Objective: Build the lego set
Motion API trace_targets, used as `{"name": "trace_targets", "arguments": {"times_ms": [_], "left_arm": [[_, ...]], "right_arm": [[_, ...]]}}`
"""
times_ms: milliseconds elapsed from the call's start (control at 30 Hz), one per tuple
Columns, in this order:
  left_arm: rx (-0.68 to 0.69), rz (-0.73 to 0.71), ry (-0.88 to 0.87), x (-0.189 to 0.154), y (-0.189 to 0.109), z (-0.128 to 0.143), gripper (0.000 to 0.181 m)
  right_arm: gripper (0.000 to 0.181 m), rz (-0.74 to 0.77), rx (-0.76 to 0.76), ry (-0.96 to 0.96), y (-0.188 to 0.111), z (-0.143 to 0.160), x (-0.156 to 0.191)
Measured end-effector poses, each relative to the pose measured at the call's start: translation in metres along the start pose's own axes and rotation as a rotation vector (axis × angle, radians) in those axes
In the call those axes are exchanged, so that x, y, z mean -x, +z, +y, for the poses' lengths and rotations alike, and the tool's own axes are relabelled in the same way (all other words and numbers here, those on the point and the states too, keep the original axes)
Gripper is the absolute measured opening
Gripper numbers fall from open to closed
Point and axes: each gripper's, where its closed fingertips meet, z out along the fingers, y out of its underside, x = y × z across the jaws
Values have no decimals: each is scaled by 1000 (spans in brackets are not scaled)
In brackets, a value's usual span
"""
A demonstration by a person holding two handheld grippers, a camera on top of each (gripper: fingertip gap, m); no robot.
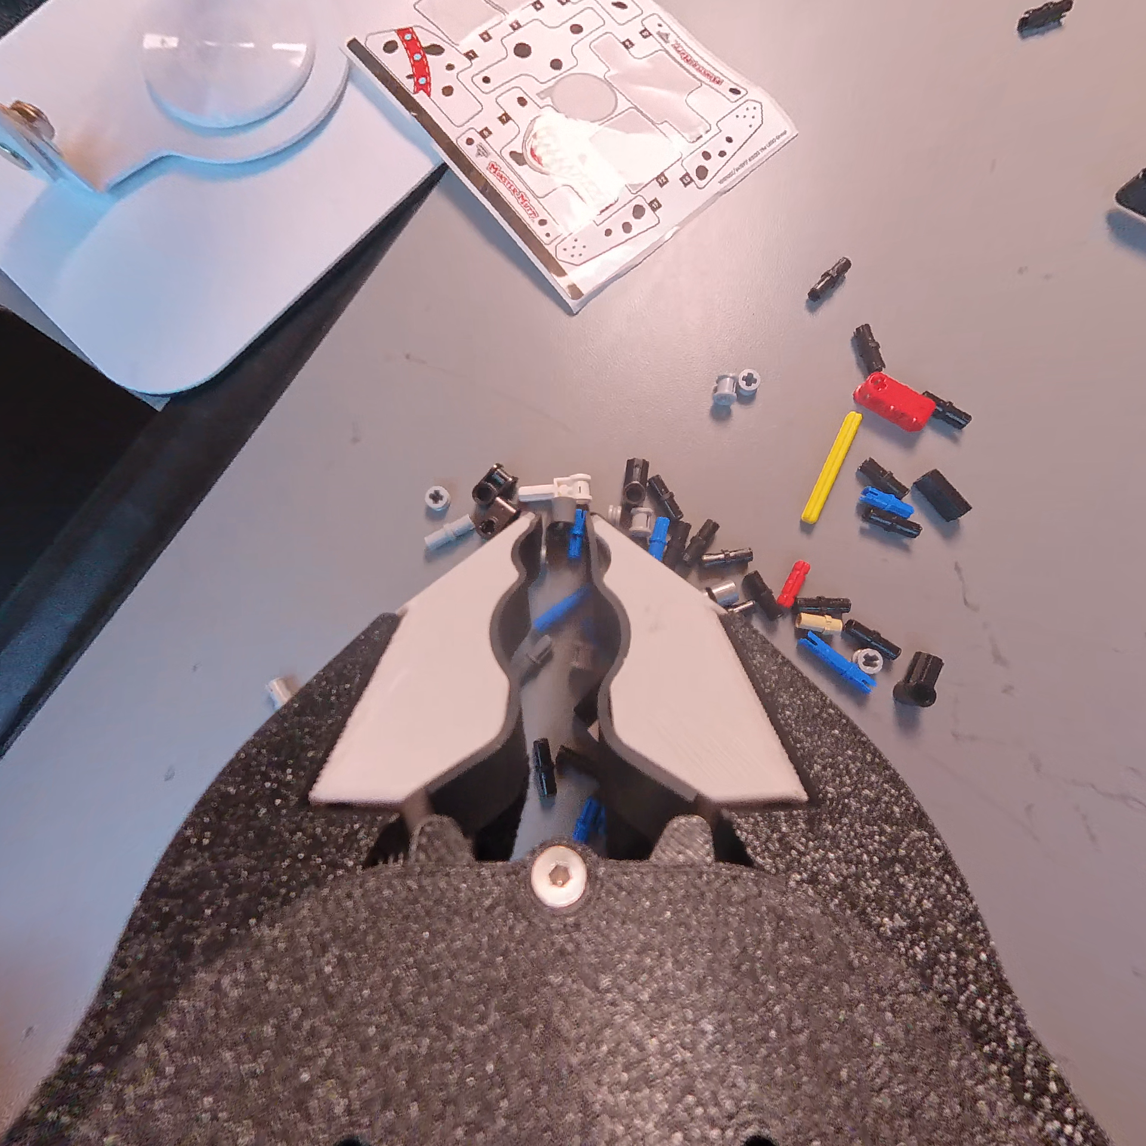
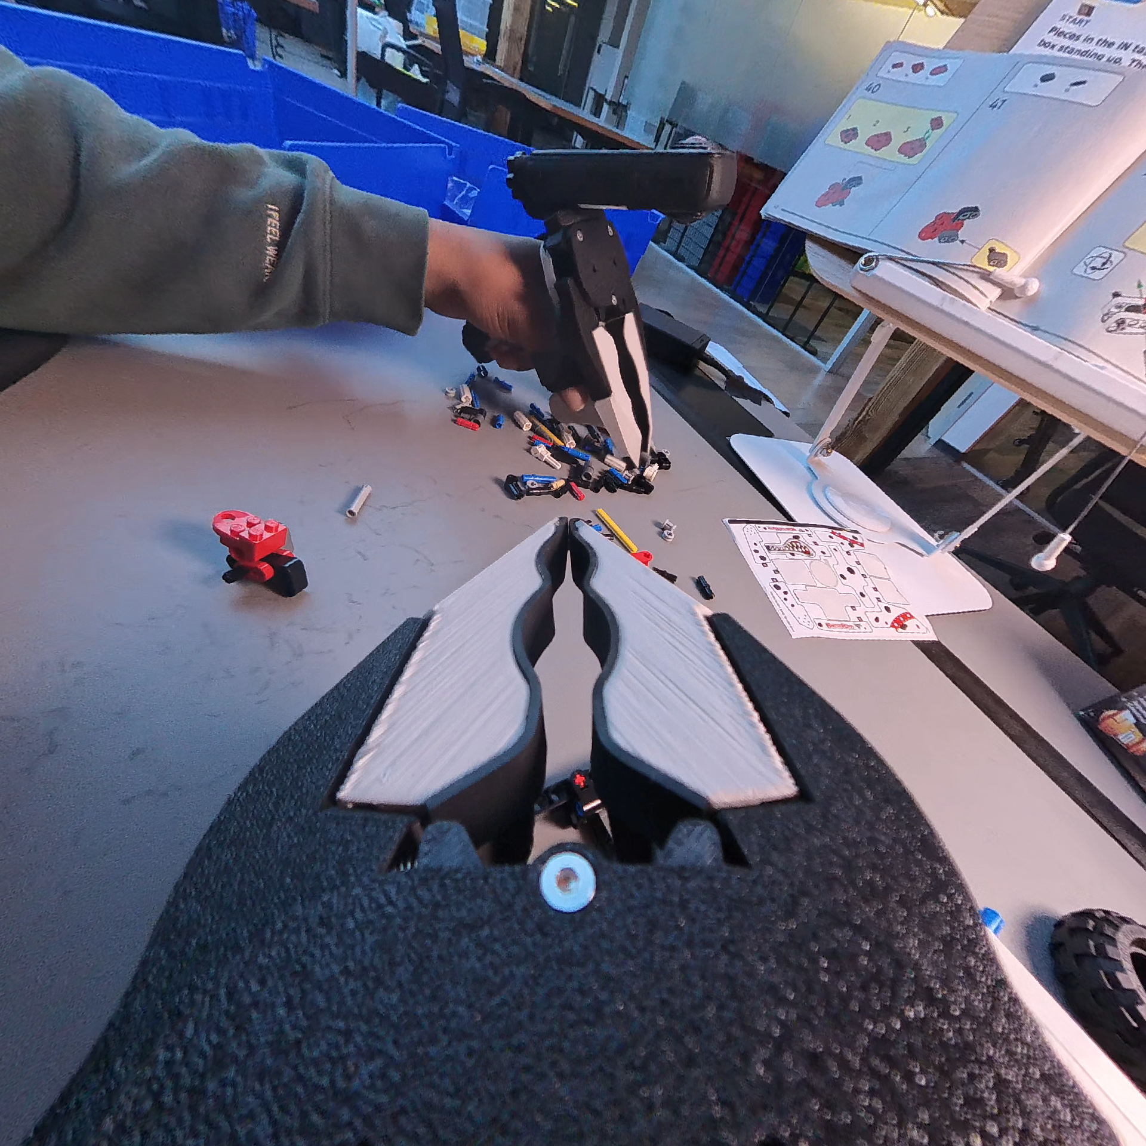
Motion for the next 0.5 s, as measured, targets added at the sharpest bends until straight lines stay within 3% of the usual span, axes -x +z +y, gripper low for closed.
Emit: {"name": "trace_targets", "arguments": {"times_ms": [300, 500], "left_arm": [[-20, 9, -7, 2, -1, 0, 6], [-24, -7, 8, 4, -1, 0, 15]], "right_arm": [[0, -4, 8, 3, 1, 3, 0], [0, -5, 8, 2, 1, 3, 1]]}}
